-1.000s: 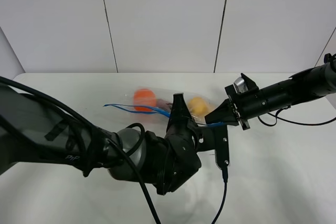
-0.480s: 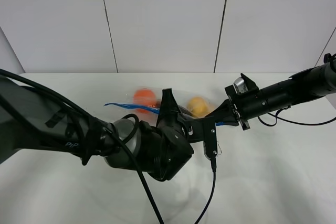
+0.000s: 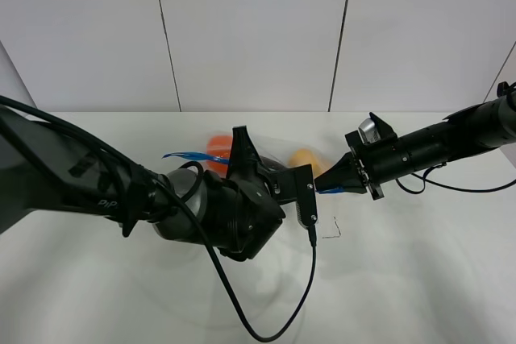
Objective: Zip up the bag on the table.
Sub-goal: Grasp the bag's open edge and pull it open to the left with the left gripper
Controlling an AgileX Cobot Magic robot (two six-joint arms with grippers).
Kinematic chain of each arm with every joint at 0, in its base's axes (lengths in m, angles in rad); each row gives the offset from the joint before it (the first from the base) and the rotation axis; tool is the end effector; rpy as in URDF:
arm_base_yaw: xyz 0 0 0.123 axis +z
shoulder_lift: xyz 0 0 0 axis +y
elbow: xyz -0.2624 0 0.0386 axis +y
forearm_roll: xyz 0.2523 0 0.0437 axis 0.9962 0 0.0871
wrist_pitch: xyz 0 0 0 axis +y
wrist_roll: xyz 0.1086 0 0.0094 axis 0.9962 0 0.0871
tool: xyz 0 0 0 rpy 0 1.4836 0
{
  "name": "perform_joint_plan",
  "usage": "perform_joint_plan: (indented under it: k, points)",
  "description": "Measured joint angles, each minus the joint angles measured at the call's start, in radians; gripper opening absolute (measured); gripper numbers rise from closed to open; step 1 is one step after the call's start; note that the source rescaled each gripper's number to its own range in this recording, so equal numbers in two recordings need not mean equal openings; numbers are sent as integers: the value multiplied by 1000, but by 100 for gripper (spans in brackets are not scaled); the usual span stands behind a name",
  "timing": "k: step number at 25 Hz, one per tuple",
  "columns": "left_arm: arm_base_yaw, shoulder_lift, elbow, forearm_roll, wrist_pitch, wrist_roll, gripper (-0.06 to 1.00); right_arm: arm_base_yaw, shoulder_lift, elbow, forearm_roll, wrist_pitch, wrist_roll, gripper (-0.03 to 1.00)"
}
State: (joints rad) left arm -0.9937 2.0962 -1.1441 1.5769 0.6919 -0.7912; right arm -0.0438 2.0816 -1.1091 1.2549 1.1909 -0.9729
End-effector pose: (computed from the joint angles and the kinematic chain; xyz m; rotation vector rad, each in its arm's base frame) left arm 0.2775 -0.2986 0.0869 1.5775 1.6677 0.7288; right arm 0.3452 0.0812 0.0980 -0.1241 2.6018 1.5561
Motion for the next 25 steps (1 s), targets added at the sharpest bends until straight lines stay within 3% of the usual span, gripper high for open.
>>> perform_joint_plan:
  k: [13,25]
  points:
    - [98,-52,106,13,-24,23,0,8,0,0,-4,0,0,0]
    - [161,-52,115,30,-75,22,0,8,0,0,-2,0,0,0]
